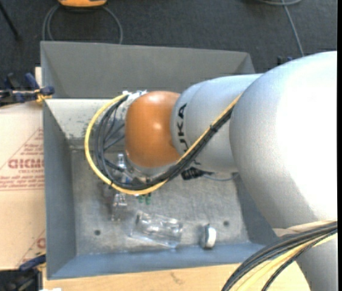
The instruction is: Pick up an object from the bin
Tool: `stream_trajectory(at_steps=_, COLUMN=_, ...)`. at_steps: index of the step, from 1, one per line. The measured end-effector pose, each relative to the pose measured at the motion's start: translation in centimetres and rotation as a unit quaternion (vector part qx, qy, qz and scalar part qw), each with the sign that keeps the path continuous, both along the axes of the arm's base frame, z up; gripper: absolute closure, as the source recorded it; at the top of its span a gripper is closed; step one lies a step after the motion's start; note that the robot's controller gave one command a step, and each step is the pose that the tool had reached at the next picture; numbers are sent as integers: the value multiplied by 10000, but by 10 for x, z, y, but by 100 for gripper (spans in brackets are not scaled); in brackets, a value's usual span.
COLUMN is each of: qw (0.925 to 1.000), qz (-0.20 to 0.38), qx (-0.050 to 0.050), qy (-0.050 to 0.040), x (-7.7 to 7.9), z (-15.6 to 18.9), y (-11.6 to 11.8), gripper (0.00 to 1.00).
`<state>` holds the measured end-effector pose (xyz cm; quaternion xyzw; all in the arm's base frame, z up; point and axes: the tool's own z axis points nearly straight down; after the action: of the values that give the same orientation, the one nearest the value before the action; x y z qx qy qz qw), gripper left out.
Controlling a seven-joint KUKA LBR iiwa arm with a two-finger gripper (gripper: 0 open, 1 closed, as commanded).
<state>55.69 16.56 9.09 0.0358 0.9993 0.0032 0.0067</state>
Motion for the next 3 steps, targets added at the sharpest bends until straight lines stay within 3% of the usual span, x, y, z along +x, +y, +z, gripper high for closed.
stream_trajectory(at_steps=1, qw=9951, qz=-986, qx=5, qy=45, x=5, z=-18, y=-28, gripper=0)
stream_trajectory(at_steps=2, qw=9937, qz=-1121, qx=-6, qy=30, x=-20, z=-18, y=19, gripper=0)
stream_trajectory(at_steps=3, qw=9934, qz=-1150, qx=9, qy=16, x=-19, z=-17, y=18, gripper=100)
